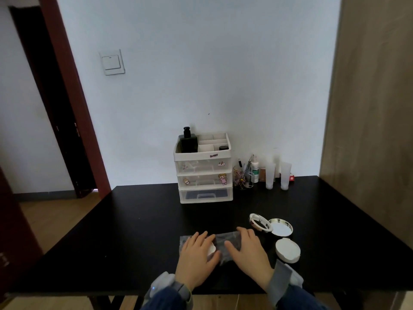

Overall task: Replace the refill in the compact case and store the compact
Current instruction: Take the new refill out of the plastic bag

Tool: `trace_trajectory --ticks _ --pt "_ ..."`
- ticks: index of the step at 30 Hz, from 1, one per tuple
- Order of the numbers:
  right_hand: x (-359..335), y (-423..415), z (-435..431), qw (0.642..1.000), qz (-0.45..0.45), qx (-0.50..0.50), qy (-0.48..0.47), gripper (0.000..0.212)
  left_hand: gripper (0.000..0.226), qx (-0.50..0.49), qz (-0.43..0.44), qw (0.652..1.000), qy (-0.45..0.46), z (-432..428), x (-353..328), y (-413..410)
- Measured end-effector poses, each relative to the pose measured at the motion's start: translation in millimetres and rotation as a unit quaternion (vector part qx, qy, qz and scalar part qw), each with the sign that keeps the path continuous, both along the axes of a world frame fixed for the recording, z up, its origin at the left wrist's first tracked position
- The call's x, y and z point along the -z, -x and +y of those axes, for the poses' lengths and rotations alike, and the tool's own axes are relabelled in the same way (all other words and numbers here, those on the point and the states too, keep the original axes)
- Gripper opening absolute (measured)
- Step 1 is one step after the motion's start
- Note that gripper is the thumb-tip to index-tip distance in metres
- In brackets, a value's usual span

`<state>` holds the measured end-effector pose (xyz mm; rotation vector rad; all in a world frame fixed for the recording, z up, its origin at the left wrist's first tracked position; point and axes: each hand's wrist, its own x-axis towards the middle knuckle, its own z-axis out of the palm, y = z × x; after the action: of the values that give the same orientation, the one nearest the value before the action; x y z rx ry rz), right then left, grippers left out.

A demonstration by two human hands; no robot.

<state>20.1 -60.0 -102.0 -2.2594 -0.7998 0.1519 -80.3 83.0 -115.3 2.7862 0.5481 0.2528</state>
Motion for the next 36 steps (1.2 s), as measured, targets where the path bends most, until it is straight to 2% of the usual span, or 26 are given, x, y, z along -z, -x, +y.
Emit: trace_trajectory --ticks 4,10,15,19,22,27,33,36 --pt "-1.8 -10.8 7.1 0.998 0.014 0.03 0.057 0.067 0.058 0.004 -0.001 1.0 0.002 -2.7 -0.6 1.4" --pt "-6.6 -14.4 13.6 0.993 -0.005 0.035 0.117 0.051 0.056 0.004 -0.001 1.0 0.004 -5.6 -3.2 2.9" --pt "-5.8 -16.4 2.5 0.991 -0.046 0.057 0.113 0.038 0.053 0.009 -0.011 1.0 0.017 -8.0 -3.7 5.2" --pt "-7.4 -23.6 -16.2 0.992 -0.048 0.051 0.1 0.047 0.049 0.008 -0.024 0.999 0.026 -10.5 -9.8 6.5" --pt "-5.8 -22.9 -23.8 0.989 -0.096 0.023 0.109 0.04 0.048 0.004 -0.046 0.998 0.043 -10.5 -11.3 9.2" --pt "3.2 -24.3 -32.1 0.975 -0.181 -0.012 0.128 0.019 0.054 -0.019 -0.09 0.977 0.19 -8.0 -15.2 12.9" --pt "4.4 -24.9 -34.5 0.961 -0.25 -0.037 0.11 0.025 0.067 -0.014 -0.068 0.974 0.217 -5.9 -19.0 13.2" --pt "-1.9 -25.6 -31.5 0.952 -0.281 -0.051 0.108 0.023 0.067 0.0 -0.027 0.982 0.188 -2.2 -19.3 15.1"
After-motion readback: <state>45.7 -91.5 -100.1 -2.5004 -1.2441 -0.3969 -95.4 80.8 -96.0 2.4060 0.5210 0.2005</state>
